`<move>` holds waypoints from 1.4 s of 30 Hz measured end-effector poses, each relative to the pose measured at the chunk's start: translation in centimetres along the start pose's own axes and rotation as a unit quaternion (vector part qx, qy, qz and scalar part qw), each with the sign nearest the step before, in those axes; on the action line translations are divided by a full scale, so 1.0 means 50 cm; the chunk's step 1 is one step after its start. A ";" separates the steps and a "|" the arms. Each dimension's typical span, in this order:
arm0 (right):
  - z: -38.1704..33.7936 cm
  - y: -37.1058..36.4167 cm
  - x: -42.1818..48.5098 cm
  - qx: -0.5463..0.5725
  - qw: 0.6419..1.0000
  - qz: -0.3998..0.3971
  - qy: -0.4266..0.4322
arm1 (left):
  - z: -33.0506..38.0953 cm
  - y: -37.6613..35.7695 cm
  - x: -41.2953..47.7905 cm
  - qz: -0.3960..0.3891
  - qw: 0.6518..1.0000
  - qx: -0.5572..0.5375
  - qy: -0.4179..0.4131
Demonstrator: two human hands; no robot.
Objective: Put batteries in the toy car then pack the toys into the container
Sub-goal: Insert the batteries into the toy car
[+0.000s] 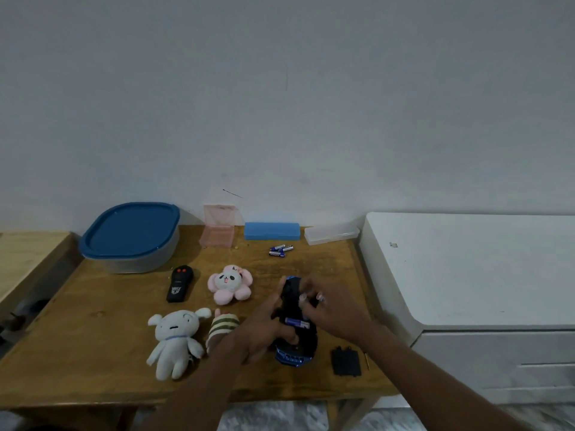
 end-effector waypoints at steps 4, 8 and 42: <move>0.009 0.000 -0.005 0.271 0.929 0.141 -0.210 | 0.002 0.024 0.004 0.036 0.999 -0.016 -0.020; 0.012 -0.020 -0.018 0.521 0.748 0.192 -0.363 | -0.003 0.039 0.001 0.055 0.997 -0.024 -0.042; -0.051 -0.093 0.046 0.384 0.813 0.068 -0.432 | 0.013 0.091 -0.010 0.162 0.979 0.017 -0.124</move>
Point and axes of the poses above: each hand's wrist, its own x-axis towards the middle knuckle, its own y-axis out of the back of the hand, z = x × y, the point moved 3 cm from there along x, towards the middle knuckle, and after that the axes turned 4 degrees about y, right-handed, at the moved point
